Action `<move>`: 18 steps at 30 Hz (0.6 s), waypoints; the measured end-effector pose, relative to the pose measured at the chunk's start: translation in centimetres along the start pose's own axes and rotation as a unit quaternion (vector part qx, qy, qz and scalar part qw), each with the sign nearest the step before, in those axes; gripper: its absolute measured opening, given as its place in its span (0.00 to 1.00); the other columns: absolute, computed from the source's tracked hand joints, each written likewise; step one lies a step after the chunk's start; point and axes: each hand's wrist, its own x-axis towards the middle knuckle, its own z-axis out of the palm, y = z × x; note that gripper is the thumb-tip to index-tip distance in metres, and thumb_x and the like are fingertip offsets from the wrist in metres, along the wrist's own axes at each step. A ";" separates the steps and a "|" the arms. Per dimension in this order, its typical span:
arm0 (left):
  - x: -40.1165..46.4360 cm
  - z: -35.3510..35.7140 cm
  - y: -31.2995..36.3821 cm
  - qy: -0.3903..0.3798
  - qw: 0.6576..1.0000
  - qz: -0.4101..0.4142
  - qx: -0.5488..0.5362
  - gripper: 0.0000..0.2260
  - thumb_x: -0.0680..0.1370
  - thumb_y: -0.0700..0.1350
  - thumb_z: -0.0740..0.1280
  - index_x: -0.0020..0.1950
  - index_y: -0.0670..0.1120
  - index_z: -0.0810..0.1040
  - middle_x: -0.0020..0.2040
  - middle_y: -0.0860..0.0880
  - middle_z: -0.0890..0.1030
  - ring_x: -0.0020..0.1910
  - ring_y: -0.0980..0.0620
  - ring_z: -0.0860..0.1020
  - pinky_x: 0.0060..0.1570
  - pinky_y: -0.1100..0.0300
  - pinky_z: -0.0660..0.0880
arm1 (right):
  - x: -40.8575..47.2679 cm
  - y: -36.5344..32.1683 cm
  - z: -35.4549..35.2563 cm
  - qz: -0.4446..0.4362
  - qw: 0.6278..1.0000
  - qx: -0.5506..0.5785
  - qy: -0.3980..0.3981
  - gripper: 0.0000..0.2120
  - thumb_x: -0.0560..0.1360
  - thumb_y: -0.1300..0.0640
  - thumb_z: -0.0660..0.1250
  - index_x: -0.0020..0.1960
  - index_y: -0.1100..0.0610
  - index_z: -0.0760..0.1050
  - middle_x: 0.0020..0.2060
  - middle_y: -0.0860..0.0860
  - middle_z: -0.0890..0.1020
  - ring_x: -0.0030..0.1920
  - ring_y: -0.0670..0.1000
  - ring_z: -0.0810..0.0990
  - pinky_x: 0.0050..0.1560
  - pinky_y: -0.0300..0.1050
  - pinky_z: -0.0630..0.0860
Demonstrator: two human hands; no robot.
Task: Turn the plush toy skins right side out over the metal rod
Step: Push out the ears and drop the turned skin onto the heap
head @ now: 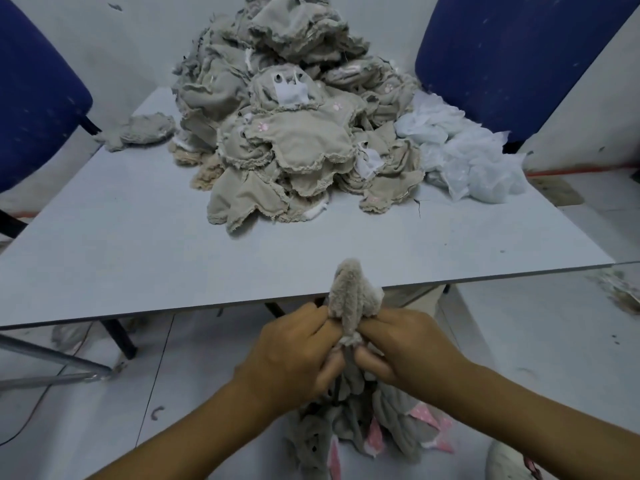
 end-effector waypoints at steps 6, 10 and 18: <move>-0.6 -0.2 -0.4 -0.068 0.995 -0.053 -0.054 0.11 0.76 0.48 0.65 0.44 0.41 0.79 0.39 0.46 0.79 0.37 0.44 0.78 0.29 0.53 0.76 | 0.1 -0.2 0.4 0.013 0.999 0.015 -0.026 0.10 0.74 0.50 0.63 0.47 0.54 0.79 0.39 0.53 0.81 0.37 0.55 0.80 0.29 0.44 0.74; -0.3 -1.2 -1.5 -0.106 0.993 -0.006 -0.050 0.11 0.77 0.49 0.66 0.47 0.41 0.79 0.42 0.45 0.79 0.39 0.45 0.76 0.32 0.50 0.74 | 0.2 0.7 -0.8 -0.050 0.998 -0.007 -0.035 0.08 0.71 0.51 0.70 0.44 0.51 0.72 0.37 0.50 0.79 0.40 0.50 0.73 0.28 0.42 0.71; 1.4 -2.6 -1.3 -0.047 0.993 0.075 -0.081 0.08 0.74 0.43 0.68 0.45 0.39 0.82 0.39 0.43 0.80 0.35 0.45 0.75 0.31 0.54 0.73 | 1.6 0.6 -2.7 -0.082 0.995 0.033 -0.041 0.05 0.70 0.58 0.71 0.40 0.60 0.78 0.34 0.54 0.79 0.33 0.53 0.75 0.30 0.44 0.72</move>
